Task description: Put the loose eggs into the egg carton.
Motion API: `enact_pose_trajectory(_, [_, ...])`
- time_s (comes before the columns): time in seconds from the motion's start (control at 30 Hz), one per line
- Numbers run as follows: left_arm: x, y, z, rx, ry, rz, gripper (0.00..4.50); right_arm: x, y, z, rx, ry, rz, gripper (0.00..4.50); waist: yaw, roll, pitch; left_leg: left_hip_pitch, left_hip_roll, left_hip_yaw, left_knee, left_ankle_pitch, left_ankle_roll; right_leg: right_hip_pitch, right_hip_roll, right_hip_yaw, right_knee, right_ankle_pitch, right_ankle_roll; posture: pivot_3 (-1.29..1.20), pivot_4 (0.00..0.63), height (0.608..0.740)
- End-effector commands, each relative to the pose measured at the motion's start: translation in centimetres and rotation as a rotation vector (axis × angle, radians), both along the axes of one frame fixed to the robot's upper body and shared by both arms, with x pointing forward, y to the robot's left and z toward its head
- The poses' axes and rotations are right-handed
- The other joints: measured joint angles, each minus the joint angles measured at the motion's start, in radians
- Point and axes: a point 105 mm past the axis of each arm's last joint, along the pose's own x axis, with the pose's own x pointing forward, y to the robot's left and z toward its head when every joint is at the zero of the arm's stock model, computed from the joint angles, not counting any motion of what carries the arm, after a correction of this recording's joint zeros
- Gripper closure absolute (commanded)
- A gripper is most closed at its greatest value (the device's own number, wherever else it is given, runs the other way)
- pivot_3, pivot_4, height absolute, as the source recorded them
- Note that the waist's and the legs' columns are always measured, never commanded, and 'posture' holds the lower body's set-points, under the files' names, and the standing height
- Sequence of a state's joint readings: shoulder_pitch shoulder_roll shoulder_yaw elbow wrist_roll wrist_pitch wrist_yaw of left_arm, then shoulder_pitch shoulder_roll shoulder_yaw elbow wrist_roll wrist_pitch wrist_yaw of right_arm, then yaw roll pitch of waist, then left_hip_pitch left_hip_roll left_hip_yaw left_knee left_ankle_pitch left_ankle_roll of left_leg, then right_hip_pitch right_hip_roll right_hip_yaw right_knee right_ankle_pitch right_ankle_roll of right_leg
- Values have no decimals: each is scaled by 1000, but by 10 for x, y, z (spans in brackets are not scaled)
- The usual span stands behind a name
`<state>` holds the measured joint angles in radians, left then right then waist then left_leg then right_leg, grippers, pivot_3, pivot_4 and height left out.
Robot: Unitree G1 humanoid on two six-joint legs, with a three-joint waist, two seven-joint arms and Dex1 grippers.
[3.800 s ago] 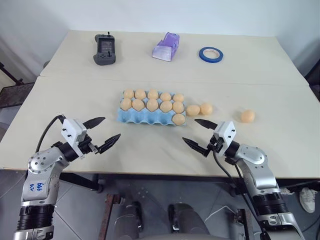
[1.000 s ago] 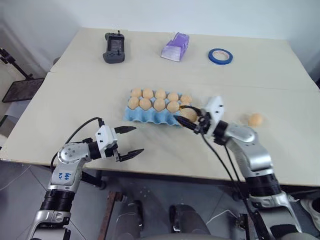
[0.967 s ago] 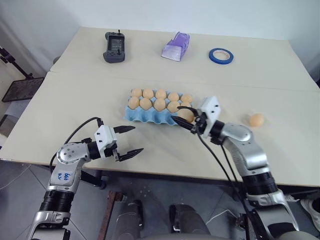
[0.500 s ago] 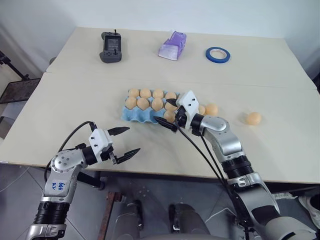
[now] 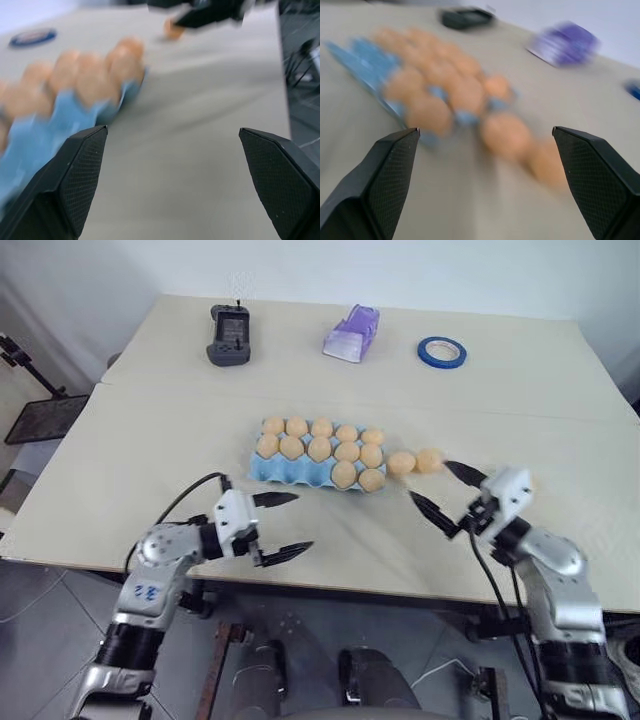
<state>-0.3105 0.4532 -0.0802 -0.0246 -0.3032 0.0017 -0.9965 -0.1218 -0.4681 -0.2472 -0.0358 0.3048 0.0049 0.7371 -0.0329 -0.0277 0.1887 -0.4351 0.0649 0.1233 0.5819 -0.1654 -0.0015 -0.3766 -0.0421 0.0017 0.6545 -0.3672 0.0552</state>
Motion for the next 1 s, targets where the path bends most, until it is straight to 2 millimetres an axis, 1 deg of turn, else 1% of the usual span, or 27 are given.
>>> enact_pose_trajectory(0.03, [2, -26, -3, 15, -22, -88, 0, -13, -44, 4, 2, -66, -201, 47, 3, 0, 0, 0, 0, 0, 1, 0, 0, 0, 0, 0, 0, 0, 0, 0, 150, 740])
enact_pose_trajectory(0.1, [7, -39, -7, 37, -32, -120, 0, -20, -63, -7, 8, -56, -293, 47, 2, 0, 0, 0, 0, 0, 3, 1, 2, 1, 1, 0, 0, 1, 1, 0, 150, 740])
enact_pose_trajectory(0.13, [7, -46, -6, 26, -23, -146, 0, -23, -71, -12, 15, -47, -333, 47, -1, 0, 0, 1, 0, 0, 3, 1, 2, 2, 1, 1, 0, 1, 2, 0, 150, 740])
enact_pose_trajectory(0.2, [10, -58, -4, 26, -27, -178, 0, -27, -82, -21, 36, -29, -399, 47, -3, 0, 0, 1, 0, 0, 4, 0, 1, 2, 1, 1, 0, 1, 2, 0, 150, 740])
enact_pose_trajectory(0.3, [15, -62, -2, 28, -31, -182, 0, -27, -88, -27, 50, -19, -438, 47, -10, 0, 0, 1, 0, 0, 5, 0, 1, 2, 1, 2, 1, 2, 3, 0, 150, 740])
enact_pose_trajectory(0.4, [19, -62, 1, 22, -40, -168, 0, -21, -91, -27, 66, -6, -471, 47, -16, 0, 0, 1, 0, 0, 6, 0, 2, 2, 1, 2, 2, 2, 3, 0, 150, 740])
enact_pose_trajectory(0.53, [21, -61, 6, -2, -52, -148, 0, 0, -91, -14, 95, -9, -486, 47, -24, 1, 0, 1, 0, 0, 7, 1, 2, 2, 1, 2, 3, 2, 3, 0, 150, 740])
enact_pose_trajectory(0.67, [19, -59, 5, 0, -56, -142, 0, 27, -93, -4, 92, 17, -499, 47, -22, 1, 0, 1, 0, -1, 8, 1, 2, 2, 1, 1, 4, 2, 3, 0, 150, 740])
enact_pose_trajectory(0.7, [19, -59, 5, 0, -56, -140, 0, 31, -94, -2, 93, 20, -501, 47, -21, 1, 0, 1, 0, 0, 8, 1, 2, 2, 1, 1, 5, 2, 3, 0, 150, 740])
enact_pose_trajectory(0.83, [18, -57, 5, -6, -60, -121, 0, 59, -101, -7, 50, 103, -559, 47, -21, 1, 0, 1, 0, 0, 8, 3, 5, 2, 0, 2, 4, 2, 3, 0, 150, 740])
enact_pose_trajectory(0.97, [19, -55, 7, -10, -67, -102, 0, 75, -112, -13, 51, 155, -630, 47, -21, 1, 0, 1, 0, 0, 8, 3, 5, 2, 1, 1, 4, 2, 3, 0, 150, 740])
enact_pose_trajectory(1.0, [19, -54, 7, -13, -69, -98, 0, 78, -111, -16, 58, 172, -628, 47, -21, 1, 0, 1, 0, 0, 7, 3, 5, 1, 1, 2, 4, 2, 3, 0, 150, 740])
